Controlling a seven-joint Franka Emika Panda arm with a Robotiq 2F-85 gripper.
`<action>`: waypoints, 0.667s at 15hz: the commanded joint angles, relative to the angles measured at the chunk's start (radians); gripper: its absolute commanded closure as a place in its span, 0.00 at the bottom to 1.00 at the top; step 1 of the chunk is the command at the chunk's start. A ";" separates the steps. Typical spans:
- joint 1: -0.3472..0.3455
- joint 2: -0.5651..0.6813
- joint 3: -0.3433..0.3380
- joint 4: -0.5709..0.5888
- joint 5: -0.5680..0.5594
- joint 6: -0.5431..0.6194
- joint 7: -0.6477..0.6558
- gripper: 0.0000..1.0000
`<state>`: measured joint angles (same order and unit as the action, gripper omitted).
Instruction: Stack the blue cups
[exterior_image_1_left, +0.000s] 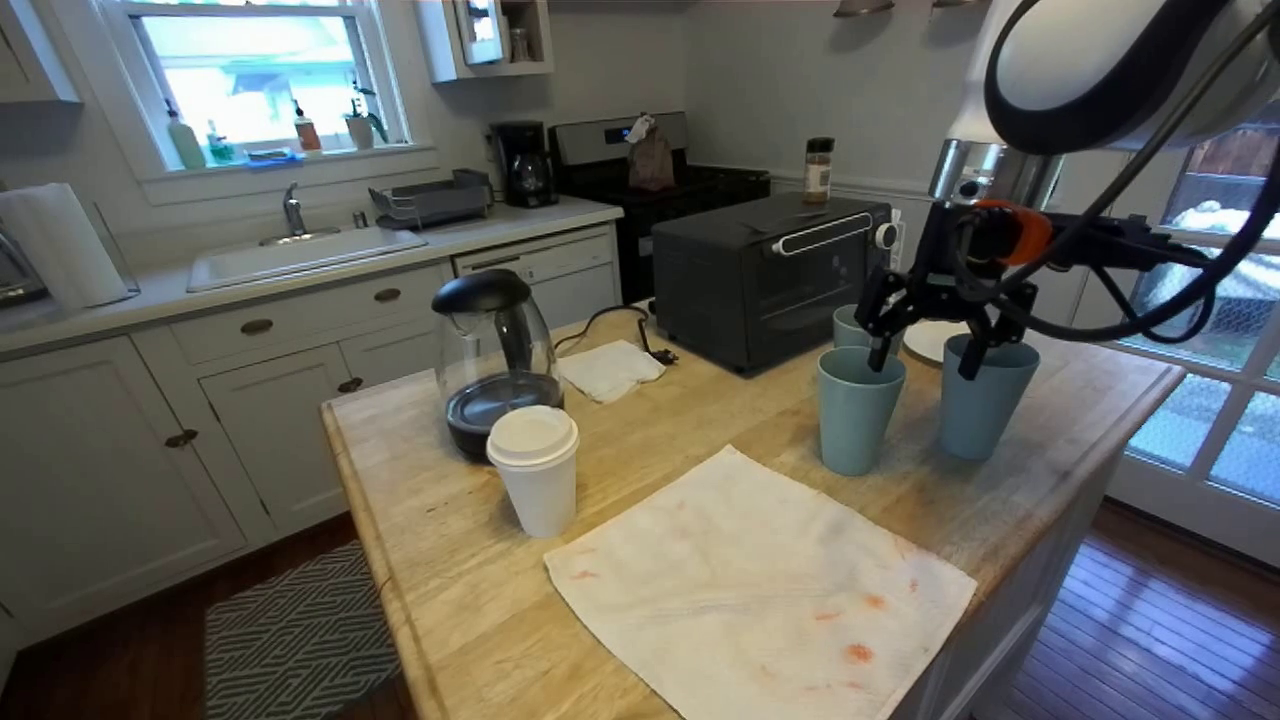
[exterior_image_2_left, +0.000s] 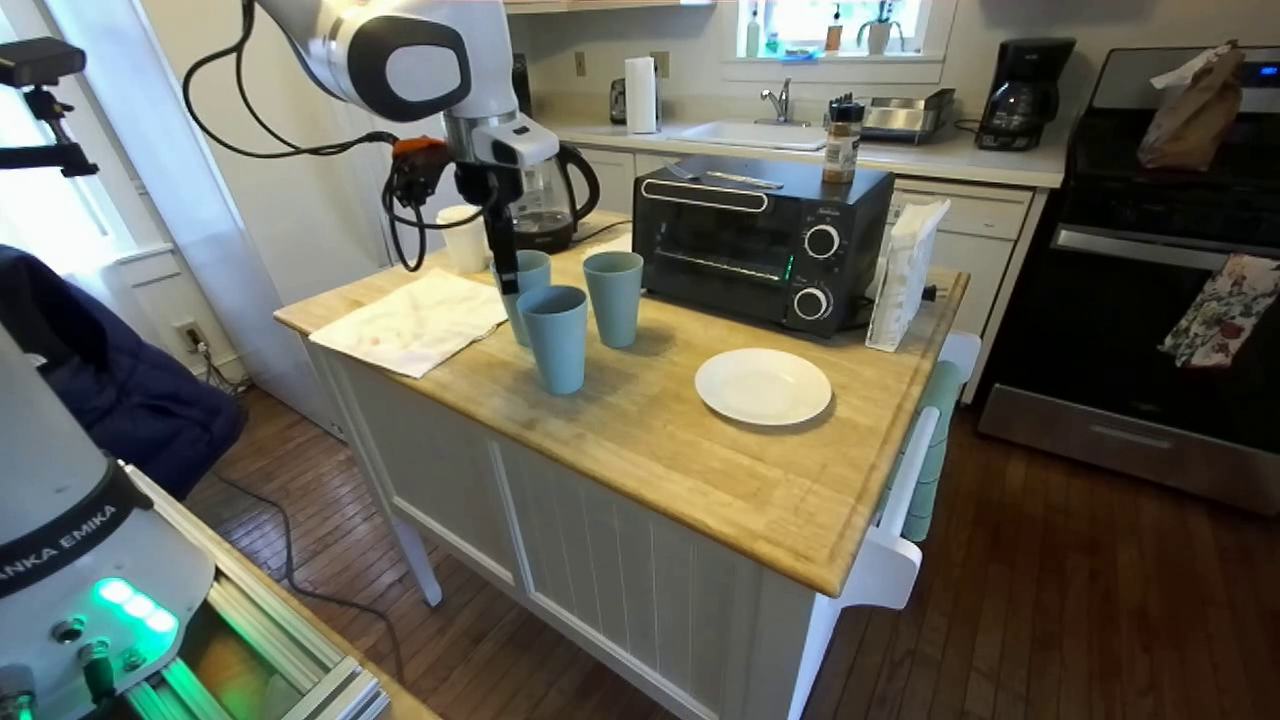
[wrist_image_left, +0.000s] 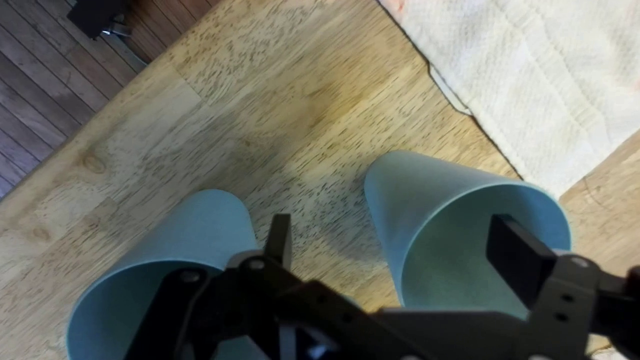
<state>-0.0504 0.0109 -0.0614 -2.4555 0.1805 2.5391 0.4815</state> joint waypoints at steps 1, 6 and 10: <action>0.003 0.035 0.005 0.011 0.049 0.032 0.005 0.24; 0.006 0.052 0.005 0.013 0.070 0.054 0.020 0.54; 0.007 0.059 0.006 0.017 0.103 0.055 0.013 0.83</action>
<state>-0.0477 0.0496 -0.0610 -2.4540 0.2407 2.5786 0.4880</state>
